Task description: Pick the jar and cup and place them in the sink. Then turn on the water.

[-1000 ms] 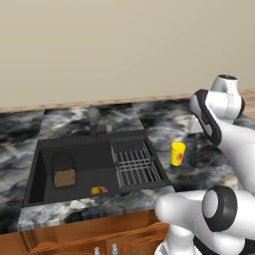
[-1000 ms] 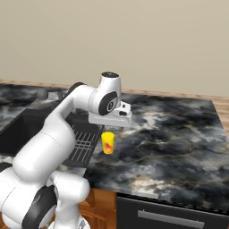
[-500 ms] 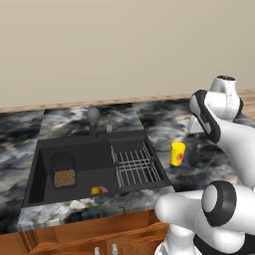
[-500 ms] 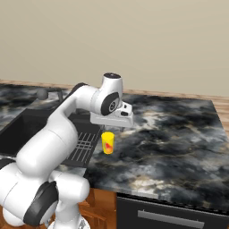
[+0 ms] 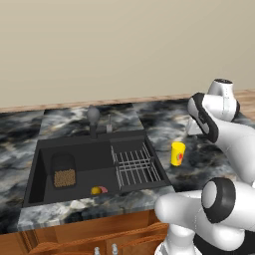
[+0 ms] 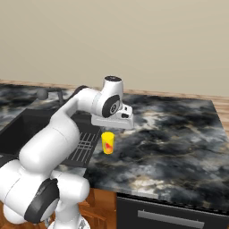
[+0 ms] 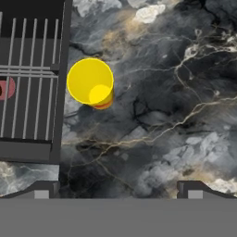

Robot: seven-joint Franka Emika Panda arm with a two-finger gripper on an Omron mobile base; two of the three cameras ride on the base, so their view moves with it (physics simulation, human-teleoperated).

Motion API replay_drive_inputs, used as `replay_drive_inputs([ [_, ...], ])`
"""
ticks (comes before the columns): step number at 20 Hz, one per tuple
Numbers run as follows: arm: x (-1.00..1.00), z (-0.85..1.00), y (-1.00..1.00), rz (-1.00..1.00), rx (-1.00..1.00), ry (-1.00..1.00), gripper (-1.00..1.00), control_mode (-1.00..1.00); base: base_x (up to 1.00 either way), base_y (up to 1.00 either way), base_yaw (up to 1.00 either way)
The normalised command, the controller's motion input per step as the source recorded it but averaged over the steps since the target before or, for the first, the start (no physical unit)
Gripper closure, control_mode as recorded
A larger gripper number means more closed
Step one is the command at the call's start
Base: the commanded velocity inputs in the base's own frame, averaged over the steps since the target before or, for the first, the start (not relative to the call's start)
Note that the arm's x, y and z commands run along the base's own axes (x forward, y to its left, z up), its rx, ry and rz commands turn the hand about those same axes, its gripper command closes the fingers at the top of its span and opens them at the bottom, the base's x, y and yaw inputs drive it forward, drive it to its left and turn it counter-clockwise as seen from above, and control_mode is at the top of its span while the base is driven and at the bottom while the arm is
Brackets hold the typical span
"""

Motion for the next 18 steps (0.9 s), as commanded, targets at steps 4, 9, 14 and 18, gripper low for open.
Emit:
replay_drive_inputs([
  [4,0.06,-0.09,0.00,0.00,0.00,0.00,-1.00,-1.00,0.00,0.00,0.00],
  [9,0.01,-0.04,0.00,0.00,0.00,0.00,-1.00,-1.00,0.00,0.00,0.00],
  [14,0.03,-0.03,0.00,0.00,0.00,0.00,-1.00,-1.00,0.00,0.00,0.00],
  [18,0.03,-0.02,0.00,0.00,0.00,0.00,-1.00,-1.00,0.00,0.00,0.00],
])
